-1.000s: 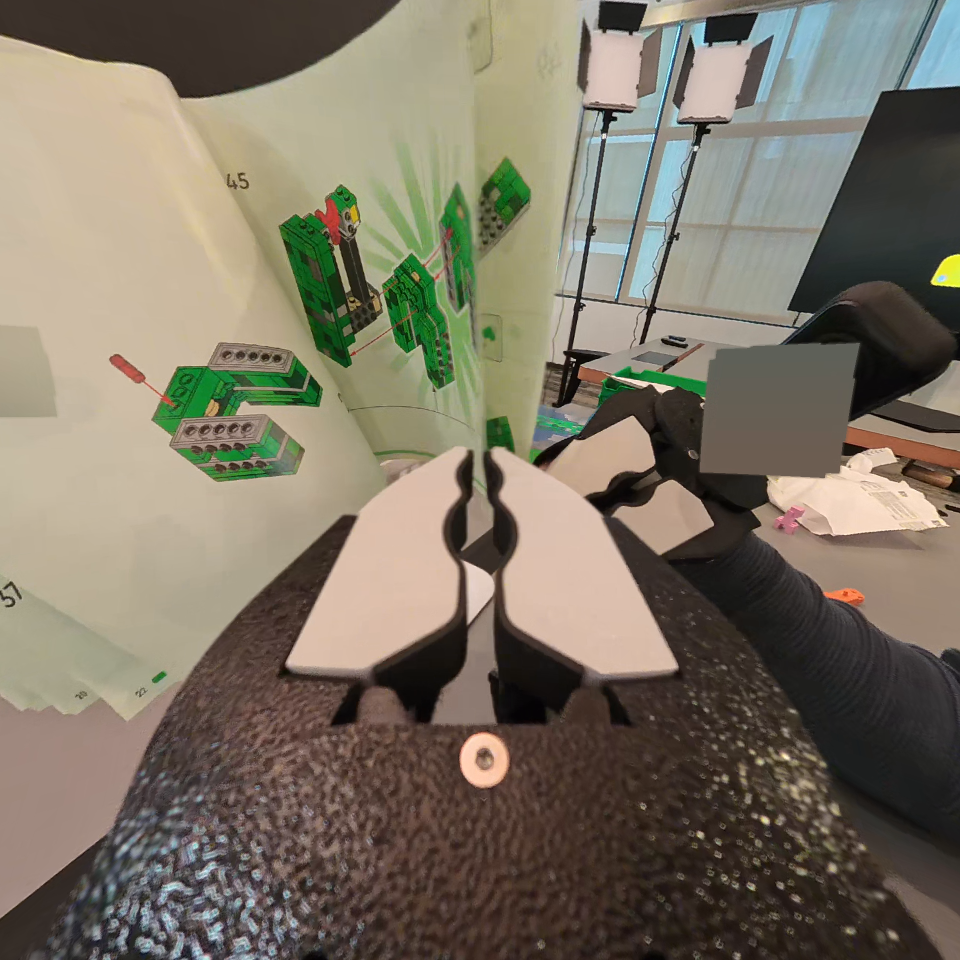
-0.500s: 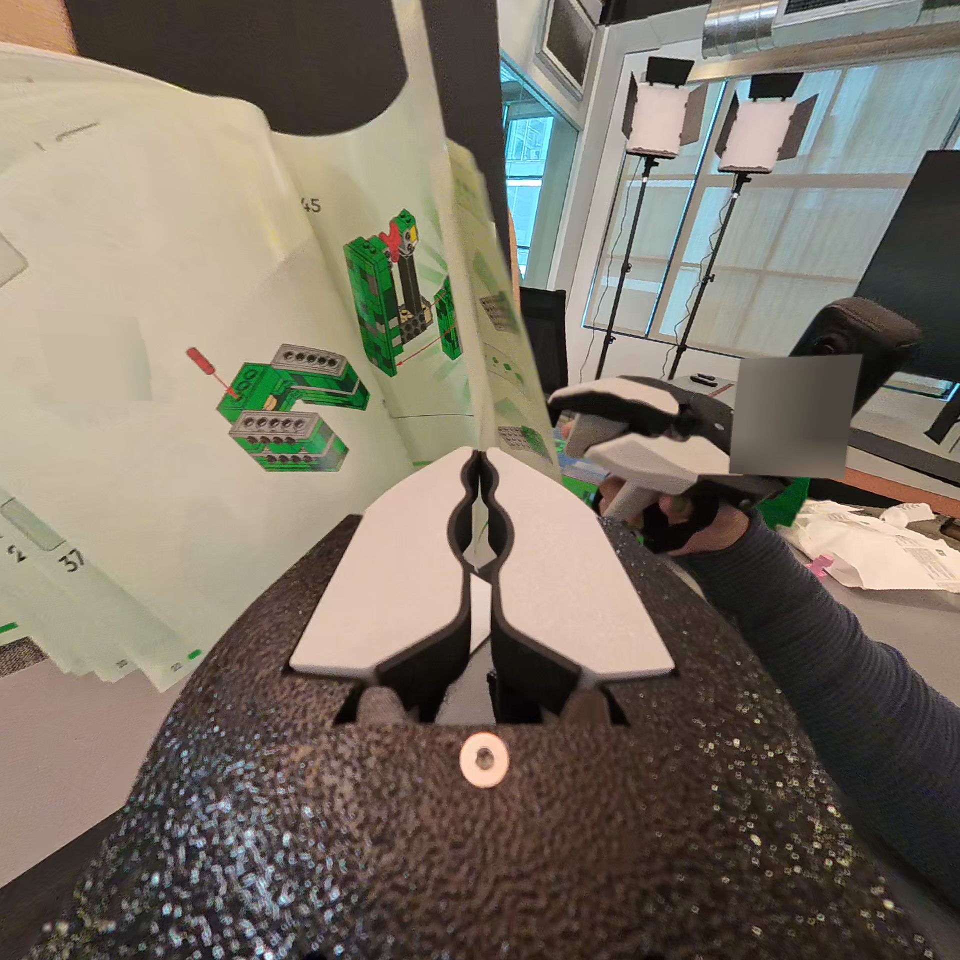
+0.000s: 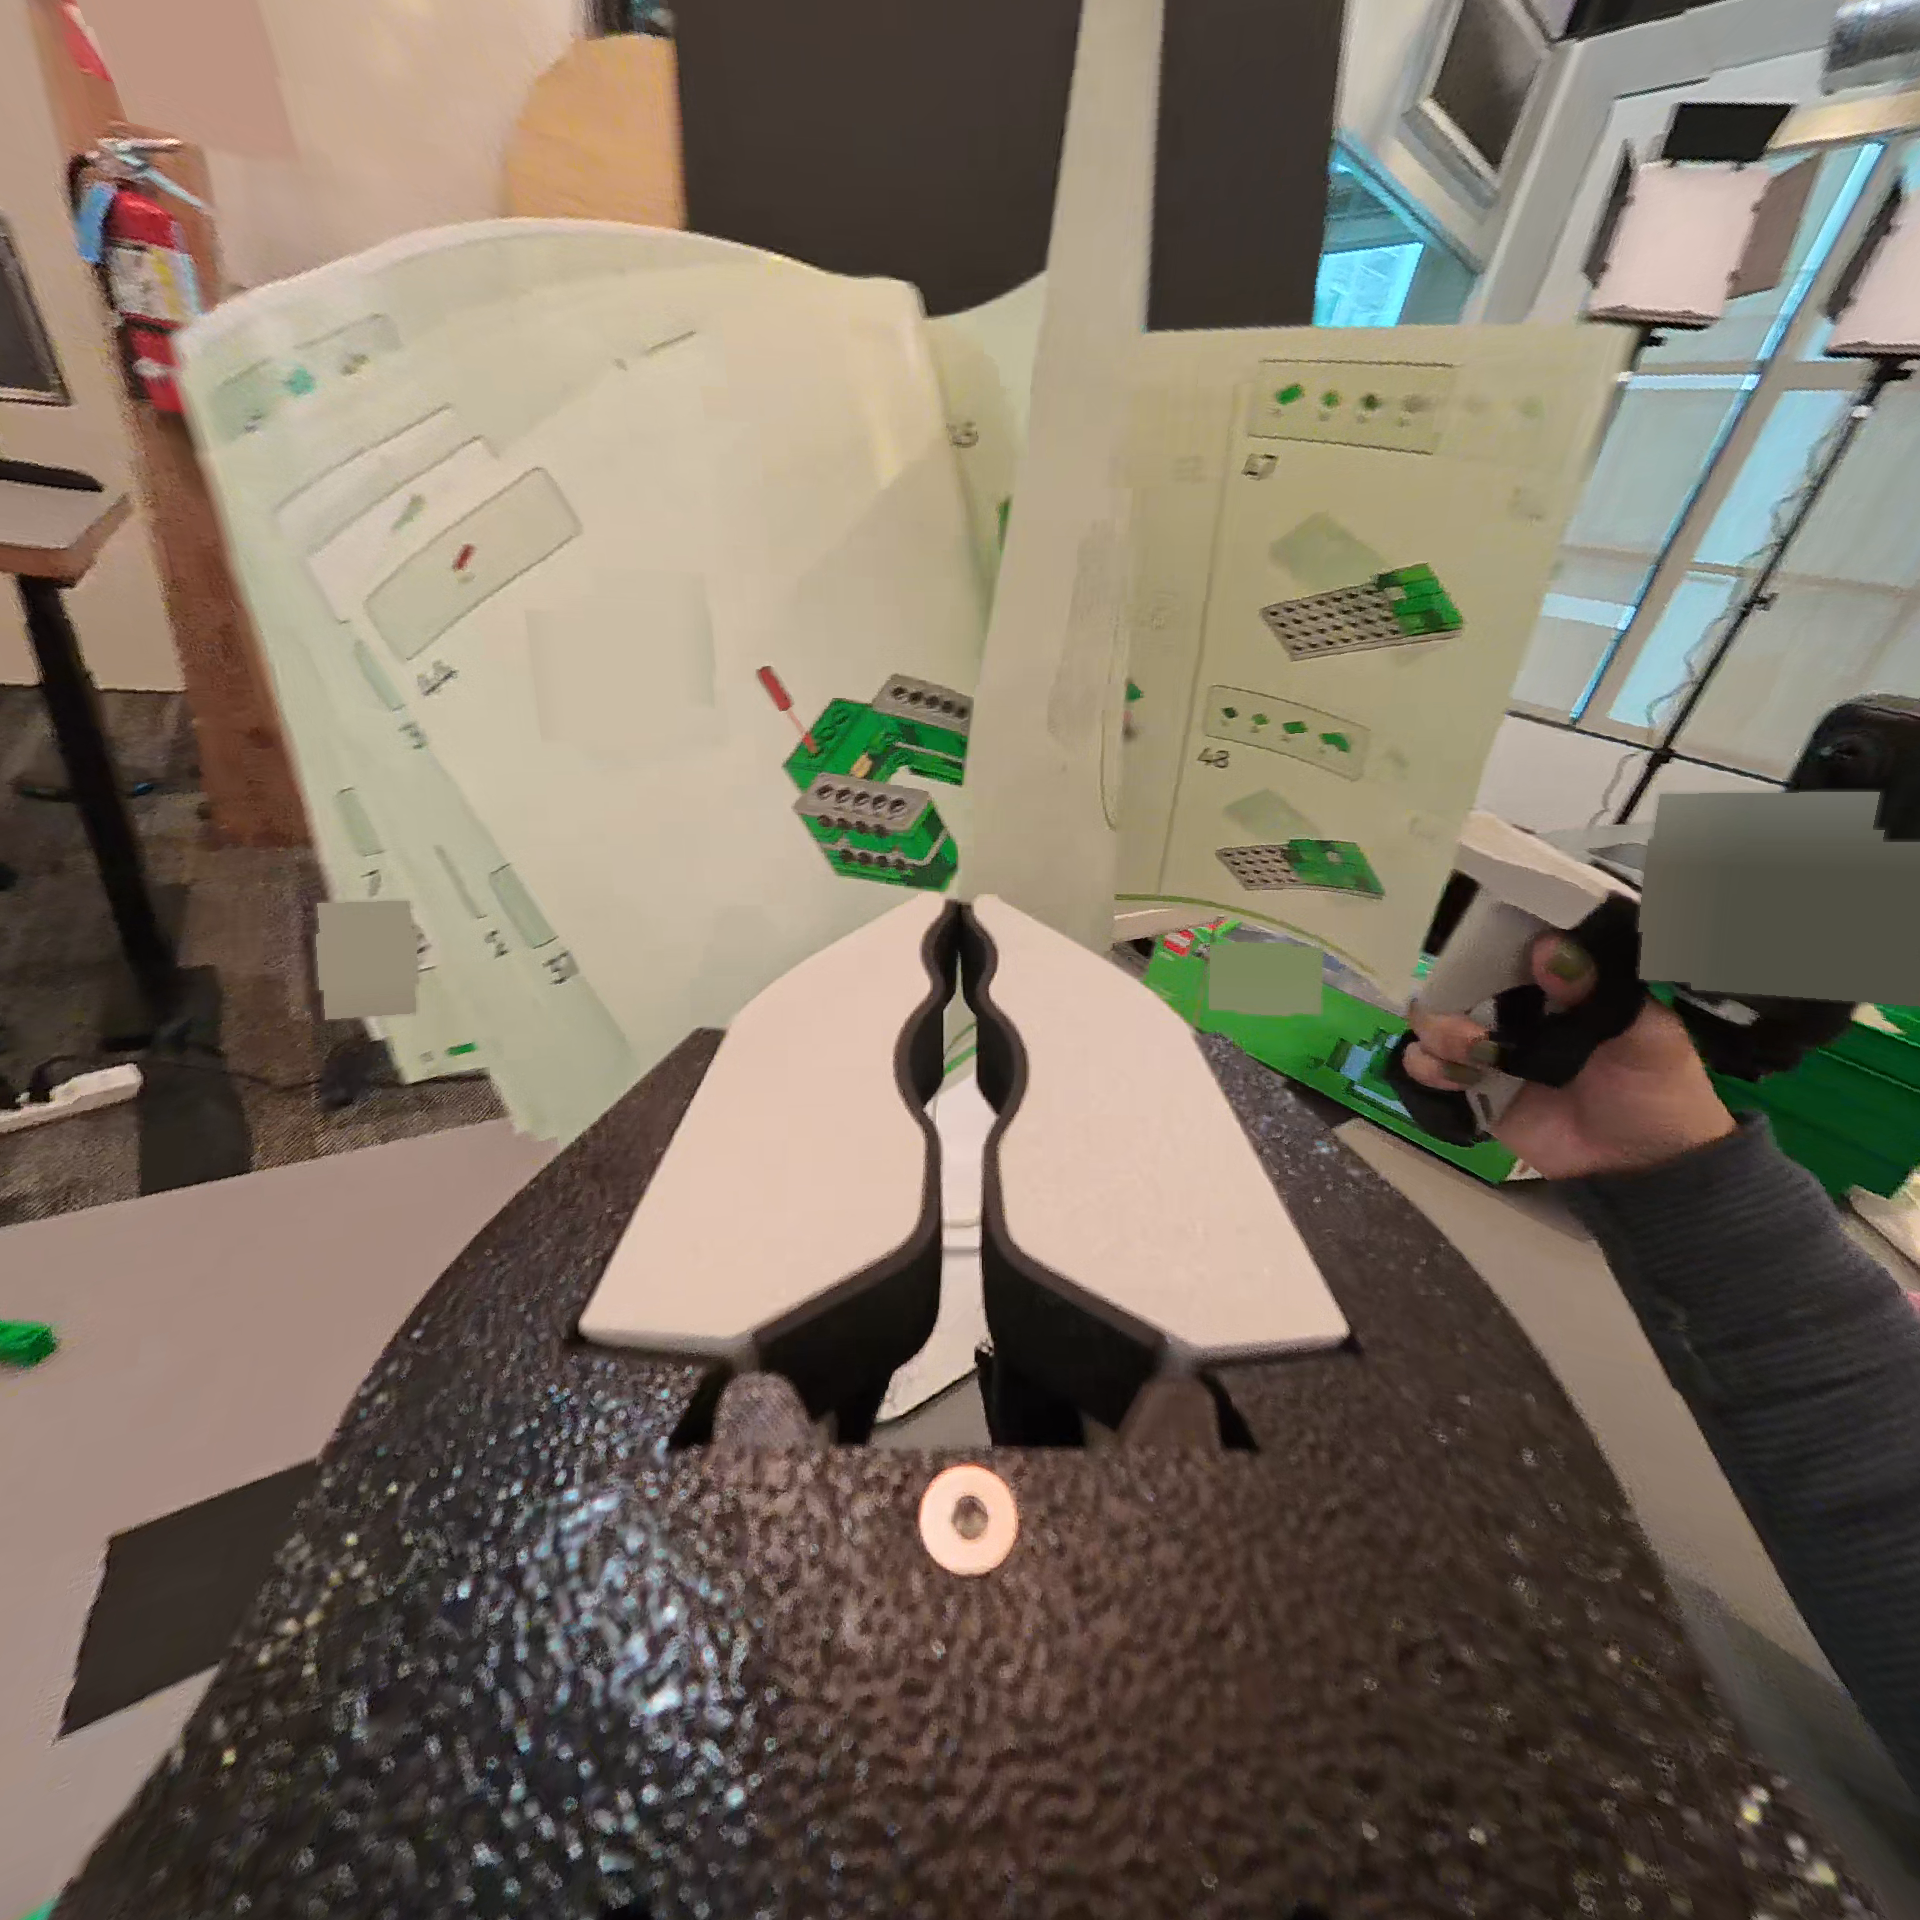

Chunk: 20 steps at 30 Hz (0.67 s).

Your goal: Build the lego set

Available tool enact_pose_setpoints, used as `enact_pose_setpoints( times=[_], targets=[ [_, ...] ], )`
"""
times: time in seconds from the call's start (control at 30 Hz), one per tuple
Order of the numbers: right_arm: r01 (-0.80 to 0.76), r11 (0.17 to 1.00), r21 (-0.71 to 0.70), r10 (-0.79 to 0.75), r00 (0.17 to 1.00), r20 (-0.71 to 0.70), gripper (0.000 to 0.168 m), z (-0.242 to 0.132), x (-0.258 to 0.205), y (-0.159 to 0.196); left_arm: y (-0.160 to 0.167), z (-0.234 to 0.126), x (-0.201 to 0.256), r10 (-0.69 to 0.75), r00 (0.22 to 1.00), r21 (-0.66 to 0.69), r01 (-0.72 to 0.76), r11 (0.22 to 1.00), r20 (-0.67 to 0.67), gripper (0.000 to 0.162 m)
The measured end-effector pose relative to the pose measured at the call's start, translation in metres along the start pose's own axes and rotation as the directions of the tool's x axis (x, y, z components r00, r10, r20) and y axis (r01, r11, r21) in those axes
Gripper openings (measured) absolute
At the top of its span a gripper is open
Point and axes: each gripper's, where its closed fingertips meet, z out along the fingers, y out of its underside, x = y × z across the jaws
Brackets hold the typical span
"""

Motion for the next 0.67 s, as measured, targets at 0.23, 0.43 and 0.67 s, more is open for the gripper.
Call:
enact_pose_setpoints(
  times=[0.23,0.43,0.67],
  targets=[
    [-0.141,0.989,0.045,0.14,0.99,0.036,0.065,-0.01,0.01,-0.002,-0.004,-0.014,-0.027,-0.03,0.99,0.02,0.028,0.999,0.136,0.0],
    [-0.189,0.98,0.068,0.187,0.982,0.026,0.065,-0.017,0.02,-0.001,-0.006,-0.019,-0.034,-0.021,0.984,0.028,0.016,0.999,0.178,0.0],
    [-0.234,0.967,0.103,0.233,0.972,0.023,0.065,-0.025,0.029,-0.003,-0.008,-0.019,-0.033,-0.006,0.983,0.034,-0.001,0.999,0.185,0.0]
  ],
)
